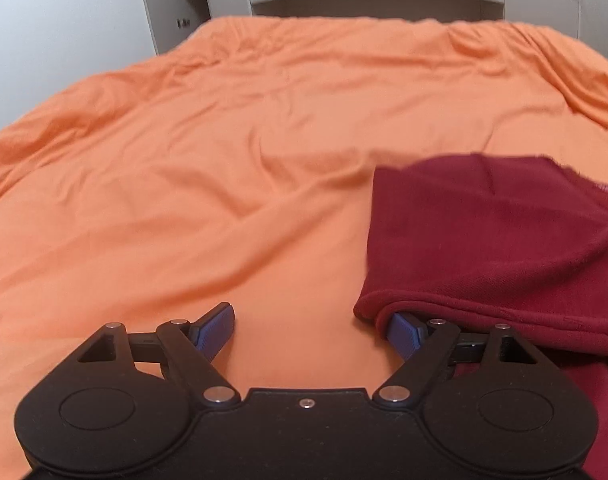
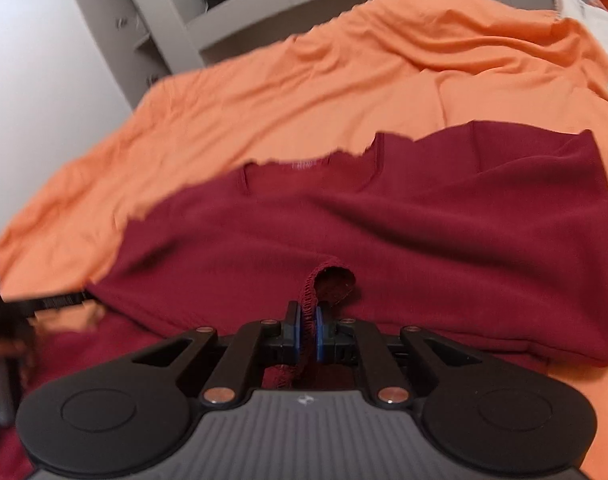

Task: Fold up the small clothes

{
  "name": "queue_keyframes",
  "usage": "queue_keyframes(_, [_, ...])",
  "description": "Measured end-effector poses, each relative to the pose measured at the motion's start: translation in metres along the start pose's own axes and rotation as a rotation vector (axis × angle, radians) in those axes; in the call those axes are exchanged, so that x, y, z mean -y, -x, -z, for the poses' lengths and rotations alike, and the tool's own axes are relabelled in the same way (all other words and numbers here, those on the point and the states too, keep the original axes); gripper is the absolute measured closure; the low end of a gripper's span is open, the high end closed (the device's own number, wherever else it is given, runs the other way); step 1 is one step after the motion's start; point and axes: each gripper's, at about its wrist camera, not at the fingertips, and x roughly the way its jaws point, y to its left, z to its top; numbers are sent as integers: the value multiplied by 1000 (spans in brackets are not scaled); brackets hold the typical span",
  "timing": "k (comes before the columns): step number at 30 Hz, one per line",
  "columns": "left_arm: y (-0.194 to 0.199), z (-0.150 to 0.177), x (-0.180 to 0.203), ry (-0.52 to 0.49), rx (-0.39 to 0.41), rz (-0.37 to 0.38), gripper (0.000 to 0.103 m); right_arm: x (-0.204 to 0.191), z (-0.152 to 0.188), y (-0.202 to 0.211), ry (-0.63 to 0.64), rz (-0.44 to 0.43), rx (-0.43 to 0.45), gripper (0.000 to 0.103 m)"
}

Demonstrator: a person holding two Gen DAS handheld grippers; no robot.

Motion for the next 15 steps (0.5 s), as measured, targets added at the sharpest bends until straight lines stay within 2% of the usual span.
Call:
queue_keyframes(3, [-1, 1, -3, -4, -21, 15, 17, -1, 2, -1, 9, 9, -4, 93])
queue_keyframes(6, [1, 1, -3, -37, -55, 42, 13, -2, 1, 1, 31, 28, -4, 80])
queue_keyframes(8, [6, 0, -2, -82, -78, 50, 9, -4, 1, 6, 43, 33, -6, 58])
queue_keyframes(9, [11, 1, -3, -100, -75, 59, 8, -5, 1, 9, 48, 30, -6, 53])
queue_keyframes(11, [21, 2, -6, -108, -59, 82, 3, -9, 1, 13, 57, 40, -5, 34])
queue_keyframes(15, [45, 2, -17, -87, -35, 120, 1, -22, 5, 26, 110, 75, 15, 16])
